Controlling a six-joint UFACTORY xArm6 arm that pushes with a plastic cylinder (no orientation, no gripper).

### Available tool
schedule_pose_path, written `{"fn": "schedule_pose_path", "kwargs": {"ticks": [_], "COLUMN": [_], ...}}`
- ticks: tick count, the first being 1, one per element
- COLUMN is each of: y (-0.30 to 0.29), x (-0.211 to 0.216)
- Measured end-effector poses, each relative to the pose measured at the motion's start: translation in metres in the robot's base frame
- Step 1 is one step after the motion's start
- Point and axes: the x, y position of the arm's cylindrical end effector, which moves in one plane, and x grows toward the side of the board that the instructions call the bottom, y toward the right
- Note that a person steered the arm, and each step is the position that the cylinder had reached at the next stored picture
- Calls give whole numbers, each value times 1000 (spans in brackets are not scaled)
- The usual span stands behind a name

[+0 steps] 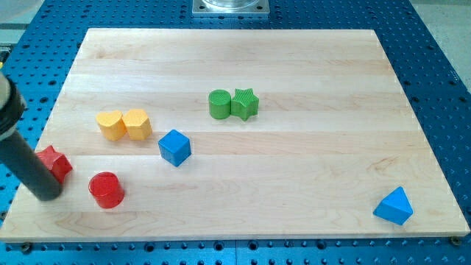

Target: Put the red star vertically above the yellow heart

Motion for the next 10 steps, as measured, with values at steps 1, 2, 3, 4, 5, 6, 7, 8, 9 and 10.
{"fn": "schedule_pose_path", "kwargs": {"ticks": [1, 2, 3, 4, 5, 6, 7, 8, 9, 10], "y": [8, 12, 5, 6, 6, 0, -3, -3, -3, -14], "x": [-27, -25, -11, -18, -18, -17, -17, -17, -16, -4]}}
